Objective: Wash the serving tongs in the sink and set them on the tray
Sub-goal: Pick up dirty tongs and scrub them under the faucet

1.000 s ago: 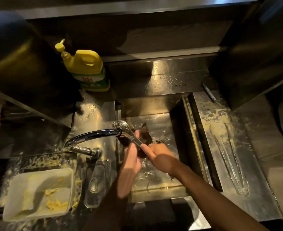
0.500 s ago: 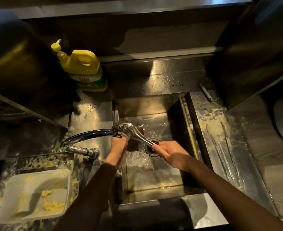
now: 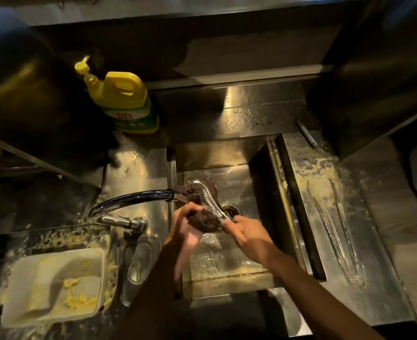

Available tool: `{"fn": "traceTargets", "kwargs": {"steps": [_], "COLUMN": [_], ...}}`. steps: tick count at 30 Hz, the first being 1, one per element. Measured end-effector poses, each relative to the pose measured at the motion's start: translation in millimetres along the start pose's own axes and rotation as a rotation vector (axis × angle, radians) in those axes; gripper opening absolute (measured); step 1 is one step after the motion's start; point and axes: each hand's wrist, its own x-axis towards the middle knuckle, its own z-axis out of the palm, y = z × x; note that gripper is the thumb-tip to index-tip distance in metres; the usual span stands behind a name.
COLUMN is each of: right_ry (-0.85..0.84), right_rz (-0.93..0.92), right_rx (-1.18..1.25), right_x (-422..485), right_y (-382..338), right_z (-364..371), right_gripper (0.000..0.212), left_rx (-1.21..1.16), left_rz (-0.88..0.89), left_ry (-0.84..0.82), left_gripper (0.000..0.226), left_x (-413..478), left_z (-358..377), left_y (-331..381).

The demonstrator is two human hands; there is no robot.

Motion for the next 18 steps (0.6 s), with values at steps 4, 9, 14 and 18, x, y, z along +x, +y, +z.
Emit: {"fn": "traceTargets", "kwargs": {"steps": [4,9,14,18], "right_ry": [-0.086,-0.097,-0.174,-0.165], "right_rz": [0.052,-0.111,-0.118,-0.08], "right_rx": [0.098,-0.123,-0.232,-0.272], "right_x": [11,15,25,25], "right_y": [-15,-10,0,2], "right_z": [21,-9,-41,-42], "right_gripper": [0.053,0.054,0.065,0.072], "left_rx": [-0.021,-0.084,0.059,0.175], "left_rz": [-0.036,0.033,0.069,0.153], "left_ry": [-0.052,-0.143,0.038,0.104], "left_gripper": [0.015,0.025,0.052,0.037], "left_x": [-3,7,6,11], "left_z": [17,10,6,3], "left_y": [-18,-3,7,12]}}
